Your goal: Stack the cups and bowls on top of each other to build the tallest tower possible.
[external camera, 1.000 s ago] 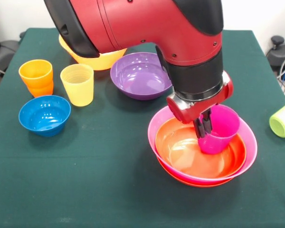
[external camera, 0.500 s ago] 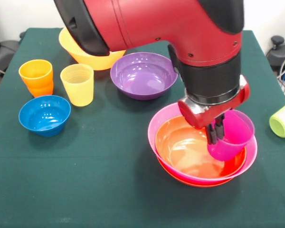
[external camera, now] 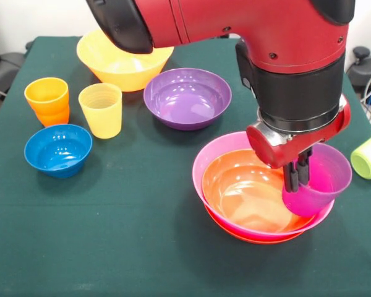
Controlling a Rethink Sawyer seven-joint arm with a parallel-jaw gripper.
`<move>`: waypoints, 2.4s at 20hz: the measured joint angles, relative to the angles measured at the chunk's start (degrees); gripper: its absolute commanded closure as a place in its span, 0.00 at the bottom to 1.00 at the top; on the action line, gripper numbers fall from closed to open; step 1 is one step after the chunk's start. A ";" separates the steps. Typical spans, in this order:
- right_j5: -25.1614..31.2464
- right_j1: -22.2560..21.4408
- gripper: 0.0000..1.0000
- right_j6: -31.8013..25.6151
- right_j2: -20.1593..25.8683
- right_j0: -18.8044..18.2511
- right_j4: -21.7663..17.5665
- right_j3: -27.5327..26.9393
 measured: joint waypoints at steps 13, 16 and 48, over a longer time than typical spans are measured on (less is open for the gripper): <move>0.19 0.88 1.00 -0.13 0.00 -0.25 -0.01 -2.95; 0.76 1.44 1.00 -0.13 0.00 -0.29 -0.04 -3.70; 3.17 -0.04 1.00 -0.13 -1.47 -2.99 -1.52 2.36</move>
